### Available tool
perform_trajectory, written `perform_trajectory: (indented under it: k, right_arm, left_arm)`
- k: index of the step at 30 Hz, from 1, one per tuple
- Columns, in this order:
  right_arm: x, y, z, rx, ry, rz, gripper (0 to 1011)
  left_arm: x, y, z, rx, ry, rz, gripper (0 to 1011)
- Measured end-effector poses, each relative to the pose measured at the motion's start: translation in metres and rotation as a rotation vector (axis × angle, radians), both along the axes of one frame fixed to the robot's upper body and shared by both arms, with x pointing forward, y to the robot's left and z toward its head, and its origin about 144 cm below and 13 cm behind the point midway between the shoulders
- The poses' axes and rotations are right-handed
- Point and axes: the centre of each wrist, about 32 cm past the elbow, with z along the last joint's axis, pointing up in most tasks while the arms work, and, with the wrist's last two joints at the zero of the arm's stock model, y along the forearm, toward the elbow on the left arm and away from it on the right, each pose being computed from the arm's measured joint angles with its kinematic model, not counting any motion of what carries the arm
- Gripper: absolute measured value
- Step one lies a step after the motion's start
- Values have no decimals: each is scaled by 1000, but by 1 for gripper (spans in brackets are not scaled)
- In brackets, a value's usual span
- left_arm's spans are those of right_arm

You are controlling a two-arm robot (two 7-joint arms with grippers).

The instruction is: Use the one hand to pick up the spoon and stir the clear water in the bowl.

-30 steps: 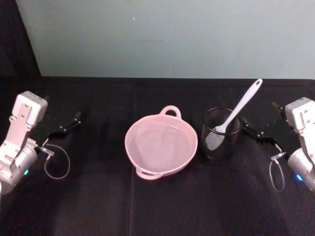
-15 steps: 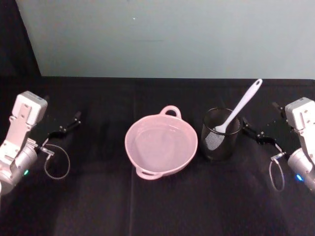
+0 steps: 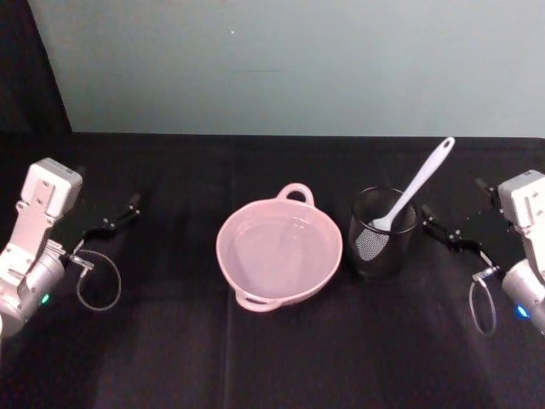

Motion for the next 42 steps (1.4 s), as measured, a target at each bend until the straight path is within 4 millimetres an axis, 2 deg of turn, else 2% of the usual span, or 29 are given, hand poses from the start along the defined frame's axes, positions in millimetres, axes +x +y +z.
perform_trajectory:
  k: [8, 14, 24, 30, 42]
  right_arm:
    - [-30, -3, 14, 105, 10, -46, 1004]
    - [-33, -4, 18, 257, 10, -20, 1004]
    - [-12, -1, 11, 652, 65, 79, 1004]
    - [10, -3, 7, 926, 149, 116, 1004]
    - [29, -10, 14, 1155, 306, 129, 1004]
  left_arm:
    - [0, 0, 0, 0, 0, 0, 1011]
    - [0, 0, 0, 0, 0, 0, 1011]
    - [0, 0, 0, 0, 0, 0, 1011]
    - [0, 0, 0, 0, 0, 0, 1011]
    - [0, 0, 0, 0, 0, 0, 1011]
